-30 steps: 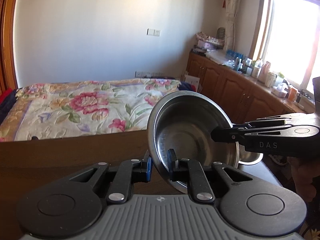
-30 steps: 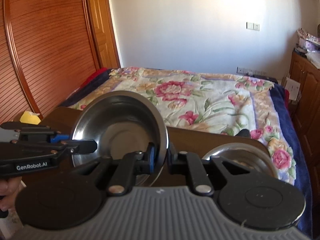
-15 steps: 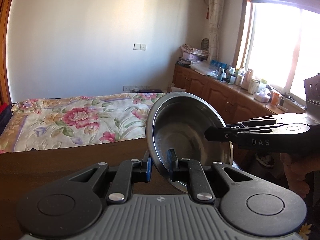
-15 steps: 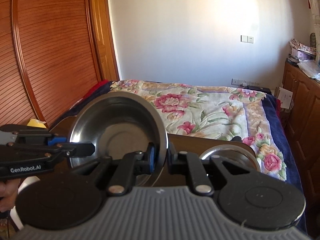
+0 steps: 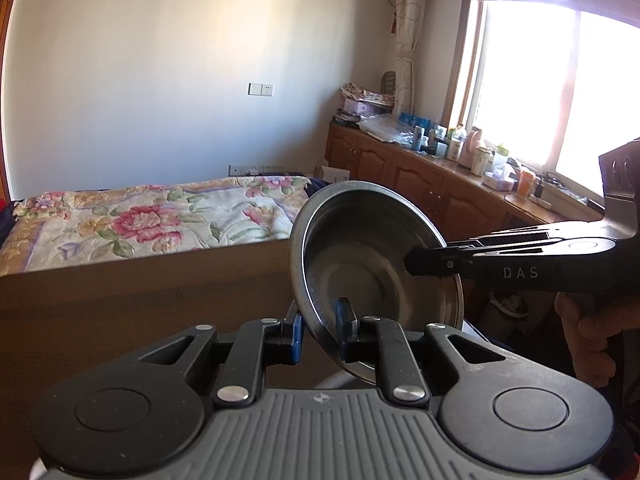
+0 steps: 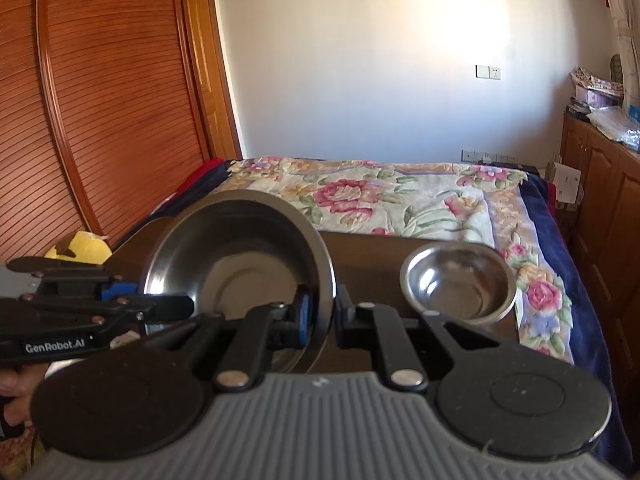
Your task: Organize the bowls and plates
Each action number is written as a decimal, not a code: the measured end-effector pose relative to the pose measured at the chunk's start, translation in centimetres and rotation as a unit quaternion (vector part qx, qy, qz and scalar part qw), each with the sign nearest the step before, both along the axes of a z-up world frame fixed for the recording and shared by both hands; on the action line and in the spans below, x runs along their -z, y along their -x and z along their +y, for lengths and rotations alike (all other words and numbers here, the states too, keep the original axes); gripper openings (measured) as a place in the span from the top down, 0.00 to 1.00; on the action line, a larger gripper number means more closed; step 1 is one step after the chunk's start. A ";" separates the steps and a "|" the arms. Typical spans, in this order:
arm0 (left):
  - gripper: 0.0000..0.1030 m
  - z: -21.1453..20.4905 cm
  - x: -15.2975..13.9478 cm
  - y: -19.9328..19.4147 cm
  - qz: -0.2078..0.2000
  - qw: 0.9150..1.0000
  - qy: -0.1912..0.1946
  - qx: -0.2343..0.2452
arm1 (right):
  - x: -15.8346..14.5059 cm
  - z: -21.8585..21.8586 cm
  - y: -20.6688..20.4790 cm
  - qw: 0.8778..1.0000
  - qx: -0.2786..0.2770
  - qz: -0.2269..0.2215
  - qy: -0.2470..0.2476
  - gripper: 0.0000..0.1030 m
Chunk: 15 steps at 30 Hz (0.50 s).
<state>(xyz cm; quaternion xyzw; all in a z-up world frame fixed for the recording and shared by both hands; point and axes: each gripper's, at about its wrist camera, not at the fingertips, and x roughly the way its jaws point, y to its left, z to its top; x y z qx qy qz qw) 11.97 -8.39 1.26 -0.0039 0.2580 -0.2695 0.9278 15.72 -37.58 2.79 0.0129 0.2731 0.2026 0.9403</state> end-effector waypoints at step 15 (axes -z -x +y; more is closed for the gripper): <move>0.83 1.5 3.6 5.9 0.012 1.000 0.014 0.008 | 3.2 0.1 5.1 0.999 -0.013 0.017 -0.032 0.86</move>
